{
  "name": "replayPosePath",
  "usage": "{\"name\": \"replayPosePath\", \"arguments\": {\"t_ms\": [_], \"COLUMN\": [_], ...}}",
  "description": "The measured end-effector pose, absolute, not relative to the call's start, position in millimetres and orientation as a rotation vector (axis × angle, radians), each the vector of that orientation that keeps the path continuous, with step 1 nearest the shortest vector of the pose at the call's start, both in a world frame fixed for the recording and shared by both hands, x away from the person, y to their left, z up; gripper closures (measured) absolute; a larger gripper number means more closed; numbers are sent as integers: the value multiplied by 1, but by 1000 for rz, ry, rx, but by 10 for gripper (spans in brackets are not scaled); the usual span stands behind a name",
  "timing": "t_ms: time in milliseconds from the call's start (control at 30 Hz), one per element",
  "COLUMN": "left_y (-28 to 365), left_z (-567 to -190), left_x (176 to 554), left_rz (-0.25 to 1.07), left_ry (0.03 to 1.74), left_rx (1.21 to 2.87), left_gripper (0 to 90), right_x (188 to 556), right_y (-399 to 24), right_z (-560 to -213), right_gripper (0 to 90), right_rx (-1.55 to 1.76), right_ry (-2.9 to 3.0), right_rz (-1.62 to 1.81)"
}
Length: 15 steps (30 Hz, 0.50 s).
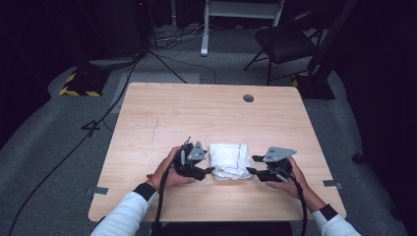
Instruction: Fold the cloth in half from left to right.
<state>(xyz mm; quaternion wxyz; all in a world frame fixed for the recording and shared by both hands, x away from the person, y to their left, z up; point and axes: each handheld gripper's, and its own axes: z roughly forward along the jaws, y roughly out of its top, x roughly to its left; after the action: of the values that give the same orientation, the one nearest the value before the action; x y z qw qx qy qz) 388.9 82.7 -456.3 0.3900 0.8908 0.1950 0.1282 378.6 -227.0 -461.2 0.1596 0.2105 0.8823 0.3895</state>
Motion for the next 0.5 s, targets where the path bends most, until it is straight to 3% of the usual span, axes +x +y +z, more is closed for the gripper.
{"name": "replayPosePath", "arguments": {"t_ms": [267,500], "left_y": [53,42], "left_z": [-467,-483], "left_x": [393,383], "left_rz": [287,280], "left_ry": [444,413], "left_rx": [2299,2376], "left_gripper": [256,227], "right_x": [388,387], "right_y": [-211,-210], "right_z": [-471,-482], "right_gripper": [385,383], "right_rx": [610,602], "right_ry": [2540,2618], "right_rz": [1064,1015]}}
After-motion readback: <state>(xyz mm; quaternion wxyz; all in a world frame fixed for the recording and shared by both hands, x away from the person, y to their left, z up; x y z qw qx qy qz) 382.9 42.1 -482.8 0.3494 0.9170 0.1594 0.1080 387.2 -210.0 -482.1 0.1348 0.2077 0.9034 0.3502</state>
